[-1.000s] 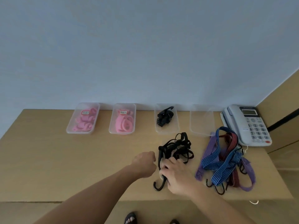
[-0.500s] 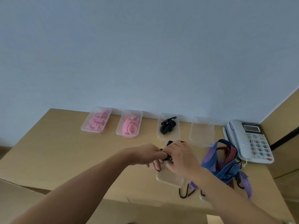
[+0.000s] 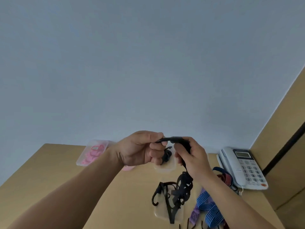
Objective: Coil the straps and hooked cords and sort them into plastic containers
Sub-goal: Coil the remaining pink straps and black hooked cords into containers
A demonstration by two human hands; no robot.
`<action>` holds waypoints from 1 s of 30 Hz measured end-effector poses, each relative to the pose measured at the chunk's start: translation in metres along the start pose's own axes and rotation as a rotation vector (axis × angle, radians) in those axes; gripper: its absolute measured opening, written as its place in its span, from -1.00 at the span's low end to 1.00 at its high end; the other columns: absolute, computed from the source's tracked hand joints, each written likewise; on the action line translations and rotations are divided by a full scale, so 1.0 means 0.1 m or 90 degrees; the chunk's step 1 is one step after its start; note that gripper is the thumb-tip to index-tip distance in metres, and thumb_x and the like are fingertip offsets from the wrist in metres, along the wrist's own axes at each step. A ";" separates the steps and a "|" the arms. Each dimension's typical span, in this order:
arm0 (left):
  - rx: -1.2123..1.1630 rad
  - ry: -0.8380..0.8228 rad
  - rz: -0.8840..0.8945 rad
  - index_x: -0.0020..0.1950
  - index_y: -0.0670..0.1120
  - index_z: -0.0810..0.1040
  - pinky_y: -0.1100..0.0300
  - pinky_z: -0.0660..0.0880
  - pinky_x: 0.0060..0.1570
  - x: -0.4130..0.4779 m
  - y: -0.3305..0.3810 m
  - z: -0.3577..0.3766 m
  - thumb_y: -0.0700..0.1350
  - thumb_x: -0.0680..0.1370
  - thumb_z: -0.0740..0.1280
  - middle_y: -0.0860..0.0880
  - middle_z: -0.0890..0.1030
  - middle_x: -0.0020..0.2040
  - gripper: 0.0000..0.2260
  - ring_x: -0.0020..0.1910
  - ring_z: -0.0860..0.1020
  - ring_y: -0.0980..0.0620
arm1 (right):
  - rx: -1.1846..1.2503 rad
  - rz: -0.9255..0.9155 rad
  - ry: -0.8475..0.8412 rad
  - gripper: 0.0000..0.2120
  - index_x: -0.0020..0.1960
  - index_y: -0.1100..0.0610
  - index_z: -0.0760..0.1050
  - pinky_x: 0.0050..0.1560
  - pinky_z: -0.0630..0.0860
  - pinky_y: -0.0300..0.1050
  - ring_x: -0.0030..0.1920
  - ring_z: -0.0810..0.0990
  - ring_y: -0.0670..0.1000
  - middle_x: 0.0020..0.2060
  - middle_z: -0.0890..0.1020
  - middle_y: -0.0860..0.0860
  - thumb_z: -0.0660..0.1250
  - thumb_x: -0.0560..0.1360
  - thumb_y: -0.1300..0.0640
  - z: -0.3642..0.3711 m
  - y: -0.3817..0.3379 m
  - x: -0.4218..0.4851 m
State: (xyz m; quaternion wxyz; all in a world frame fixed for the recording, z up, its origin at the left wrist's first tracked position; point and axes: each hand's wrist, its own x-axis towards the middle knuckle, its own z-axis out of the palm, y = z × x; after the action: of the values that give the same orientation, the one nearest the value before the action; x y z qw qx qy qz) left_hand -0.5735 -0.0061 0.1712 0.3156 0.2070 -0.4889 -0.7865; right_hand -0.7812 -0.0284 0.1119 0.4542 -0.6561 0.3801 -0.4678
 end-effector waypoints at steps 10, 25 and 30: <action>0.342 0.203 0.122 -0.10 -0.17 0.52 0.15 0.49 -0.10 0.04 0.26 0.17 -0.15 0.56 0.30 -0.03 0.49 -0.32 -0.89 -0.30 0.49 0.01 | 0.134 0.111 0.156 -0.74 0.00 0.08 0.45 -0.48 0.48 -0.16 -0.41 0.63 0.05 -0.21 0.65 0.09 0.16 0.63 -0.10 0.30 -0.49 0.10; 0.745 0.381 0.259 0.14 0.06 0.32 0.33 0.47 -0.26 -0.08 0.15 0.12 0.03 0.42 0.47 0.13 0.59 -0.23 -0.57 -0.27 0.55 0.15 | -0.020 0.043 -0.066 -0.71 -0.19 0.07 0.61 -0.35 0.48 -0.19 -0.39 0.53 -0.04 -0.41 0.59 0.02 0.23 0.63 0.04 0.29 -0.66 0.31; 1.216 0.321 0.325 0.44 0.06 0.27 0.28 0.41 0.12 -0.31 0.36 -0.01 -0.06 0.33 0.40 0.06 0.42 0.32 -0.30 0.22 0.42 0.13 | -0.186 0.095 -0.217 -0.76 -0.14 0.07 0.62 -0.32 0.42 -0.25 -0.44 0.48 -0.07 -0.49 0.55 -0.02 0.31 0.58 -0.03 0.16 -0.66 0.42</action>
State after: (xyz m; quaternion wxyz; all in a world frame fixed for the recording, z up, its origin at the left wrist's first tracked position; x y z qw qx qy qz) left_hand -0.5397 0.0029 0.2039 0.2705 0.4215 -0.8609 0.0889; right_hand -0.7490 -0.0437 0.1837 0.4453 -0.7543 0.4092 -0.2555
